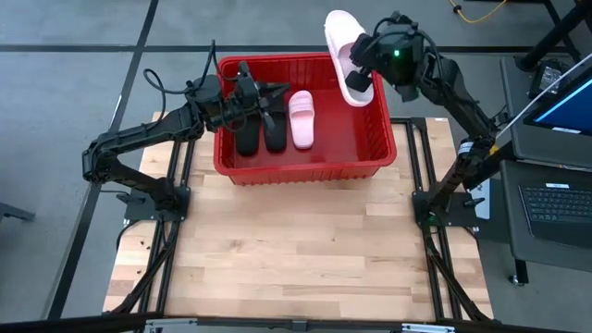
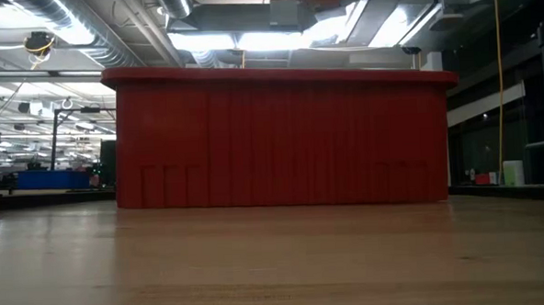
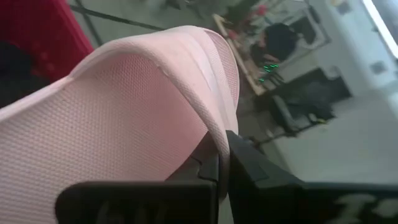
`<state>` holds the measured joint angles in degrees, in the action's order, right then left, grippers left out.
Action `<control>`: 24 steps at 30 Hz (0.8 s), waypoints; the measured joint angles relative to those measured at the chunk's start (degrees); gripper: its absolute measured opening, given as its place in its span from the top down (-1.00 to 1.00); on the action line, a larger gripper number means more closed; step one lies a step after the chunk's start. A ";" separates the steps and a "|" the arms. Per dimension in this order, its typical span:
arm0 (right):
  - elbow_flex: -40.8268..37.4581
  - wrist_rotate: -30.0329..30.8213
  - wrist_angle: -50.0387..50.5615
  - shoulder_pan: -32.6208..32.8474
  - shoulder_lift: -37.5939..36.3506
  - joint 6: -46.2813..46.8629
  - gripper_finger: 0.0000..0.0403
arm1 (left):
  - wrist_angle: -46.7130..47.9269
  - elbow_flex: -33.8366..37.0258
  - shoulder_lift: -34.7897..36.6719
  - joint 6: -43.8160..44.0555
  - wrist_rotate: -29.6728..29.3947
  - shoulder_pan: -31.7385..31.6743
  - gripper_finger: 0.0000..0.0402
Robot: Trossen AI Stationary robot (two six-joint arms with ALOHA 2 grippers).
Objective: Pick and place slides into bin
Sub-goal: Put the pink slipper into the red bin
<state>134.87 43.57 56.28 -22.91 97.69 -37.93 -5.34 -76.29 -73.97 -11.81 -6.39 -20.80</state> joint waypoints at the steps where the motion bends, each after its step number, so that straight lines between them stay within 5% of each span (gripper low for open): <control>1: 0.00 -2.00 0.06 -0.92 0.00 0.22 0.94 | 0.01 0.00 0.00 0.04 -0.01 0.00 0.97; 8: -2.22 -6.29 4.15 -5.45 0.02 1.92 0.94 | -0.06 0.00 0.00 -1.25 -0.15 0.01 0.99; 19: -16.26 -6.71 2.36 -8.18 0.07 2.93 0.94 | -0.26 0.00 -0.04 -5.45 -0.03 0.02 0.99; 24: -22.89 -9.42 -0.54 -9.11 0.04 5.85 0.94 | -0.42 0.00 -1.58 -7.83 6.74 -0.38 0.99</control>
<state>111.98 34.15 55.74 -32.02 97.73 -32.07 -5.77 -76.29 -75.55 -19.65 0.35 -21.18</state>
